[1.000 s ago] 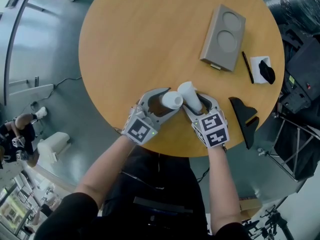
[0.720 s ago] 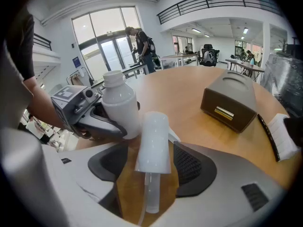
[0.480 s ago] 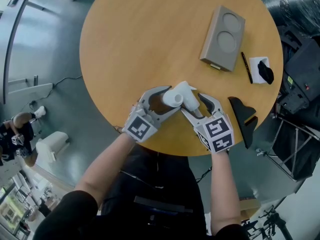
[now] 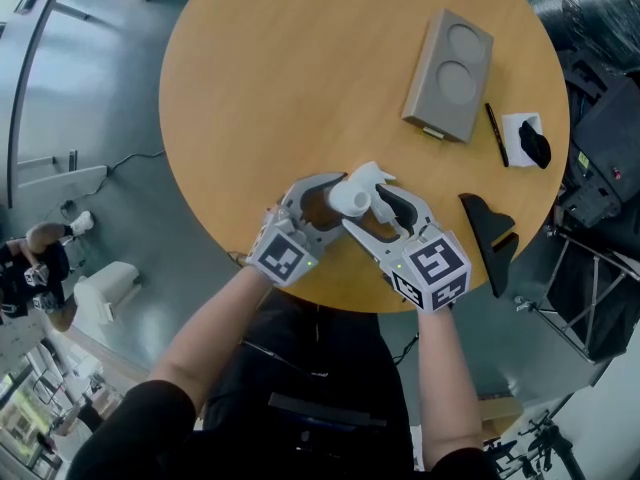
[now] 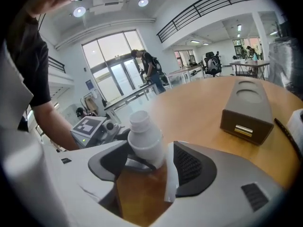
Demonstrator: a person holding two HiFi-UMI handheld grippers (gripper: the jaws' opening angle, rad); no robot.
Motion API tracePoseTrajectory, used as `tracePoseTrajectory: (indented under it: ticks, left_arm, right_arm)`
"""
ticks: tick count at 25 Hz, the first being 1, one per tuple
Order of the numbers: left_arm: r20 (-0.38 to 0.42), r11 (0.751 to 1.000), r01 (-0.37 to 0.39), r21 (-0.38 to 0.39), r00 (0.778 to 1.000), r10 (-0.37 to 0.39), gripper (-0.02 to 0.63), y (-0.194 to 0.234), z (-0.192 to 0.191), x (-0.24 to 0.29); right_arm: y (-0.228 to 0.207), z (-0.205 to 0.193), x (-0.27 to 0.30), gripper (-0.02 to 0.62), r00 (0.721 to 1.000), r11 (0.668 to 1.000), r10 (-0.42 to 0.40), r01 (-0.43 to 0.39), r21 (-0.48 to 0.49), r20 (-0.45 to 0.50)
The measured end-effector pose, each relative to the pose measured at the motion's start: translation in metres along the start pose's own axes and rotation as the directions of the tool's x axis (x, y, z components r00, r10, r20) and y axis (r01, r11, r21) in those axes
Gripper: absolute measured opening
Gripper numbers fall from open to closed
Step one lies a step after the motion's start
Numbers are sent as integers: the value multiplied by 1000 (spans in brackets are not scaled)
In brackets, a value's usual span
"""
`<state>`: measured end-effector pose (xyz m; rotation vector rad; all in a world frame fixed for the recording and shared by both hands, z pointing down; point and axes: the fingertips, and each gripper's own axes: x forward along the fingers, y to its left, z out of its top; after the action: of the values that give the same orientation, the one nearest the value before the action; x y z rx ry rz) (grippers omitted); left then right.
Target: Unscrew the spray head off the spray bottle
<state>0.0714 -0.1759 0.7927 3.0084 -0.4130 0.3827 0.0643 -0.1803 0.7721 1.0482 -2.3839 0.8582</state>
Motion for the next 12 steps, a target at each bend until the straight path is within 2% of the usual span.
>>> tracePoseTrajectory:
  ticks: [2,5,12]
  left_arm:
    - [1,1000,7,3,1000,-7,308,-2,0,1]
    - [4,1000,10,-5,1000,-10,308,-1,1,-1]
    - [-21,1000,9,-25,1000,-10,327,5,-2,-10]
  right_arm:
    - [4,2,8,310,1000,1000,5,-5,1,8]
    - [11,5,14,273,1000,1000,0,0,-24,16]
    - [11,13,14,268,1000,998,-19,20,-66,12]
